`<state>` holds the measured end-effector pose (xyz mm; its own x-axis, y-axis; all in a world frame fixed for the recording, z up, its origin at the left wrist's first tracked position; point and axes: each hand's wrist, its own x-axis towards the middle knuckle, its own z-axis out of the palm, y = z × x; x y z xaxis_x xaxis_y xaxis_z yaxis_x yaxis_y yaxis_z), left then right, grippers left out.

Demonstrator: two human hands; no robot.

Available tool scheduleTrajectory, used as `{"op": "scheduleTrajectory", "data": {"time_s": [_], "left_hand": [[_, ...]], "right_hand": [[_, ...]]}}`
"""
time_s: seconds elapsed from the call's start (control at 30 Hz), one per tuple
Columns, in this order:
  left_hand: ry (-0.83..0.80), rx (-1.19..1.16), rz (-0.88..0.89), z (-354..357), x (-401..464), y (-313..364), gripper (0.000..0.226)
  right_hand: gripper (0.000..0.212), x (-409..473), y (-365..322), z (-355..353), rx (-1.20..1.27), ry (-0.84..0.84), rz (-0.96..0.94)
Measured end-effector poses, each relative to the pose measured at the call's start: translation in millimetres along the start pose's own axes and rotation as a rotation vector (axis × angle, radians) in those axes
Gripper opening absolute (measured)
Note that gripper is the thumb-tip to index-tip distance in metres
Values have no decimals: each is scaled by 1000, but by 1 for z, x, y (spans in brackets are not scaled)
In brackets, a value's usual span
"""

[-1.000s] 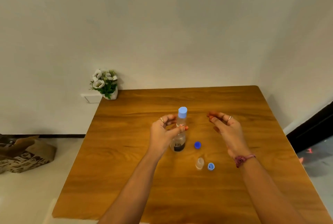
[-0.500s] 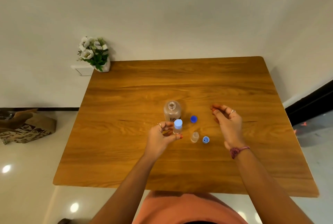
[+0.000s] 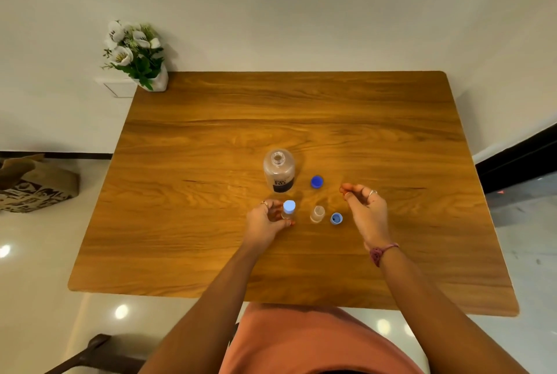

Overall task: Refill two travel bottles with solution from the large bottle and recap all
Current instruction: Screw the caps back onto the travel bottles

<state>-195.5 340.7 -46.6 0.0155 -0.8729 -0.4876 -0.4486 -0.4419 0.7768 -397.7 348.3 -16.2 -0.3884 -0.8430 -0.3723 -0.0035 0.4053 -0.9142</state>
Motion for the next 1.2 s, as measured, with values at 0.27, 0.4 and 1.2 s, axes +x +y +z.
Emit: {"op": "scheduleTrajectory", "data": {"time_s": [0.27, 0.4, 1.2], "left_hand": [[-13, -6, -19, 4, 2, -6, 44], [1, -67, -1, 5, -2, -5, 65], [-55, 1050, 519, 33, -21, 68, 57]], "right_hand": [[25, 3, 18, -2, -243, -119, 19], [36, 3, 27, -7, -455, -227, -8], [38, 6, 37, -17, -820, -384, -275]]}}
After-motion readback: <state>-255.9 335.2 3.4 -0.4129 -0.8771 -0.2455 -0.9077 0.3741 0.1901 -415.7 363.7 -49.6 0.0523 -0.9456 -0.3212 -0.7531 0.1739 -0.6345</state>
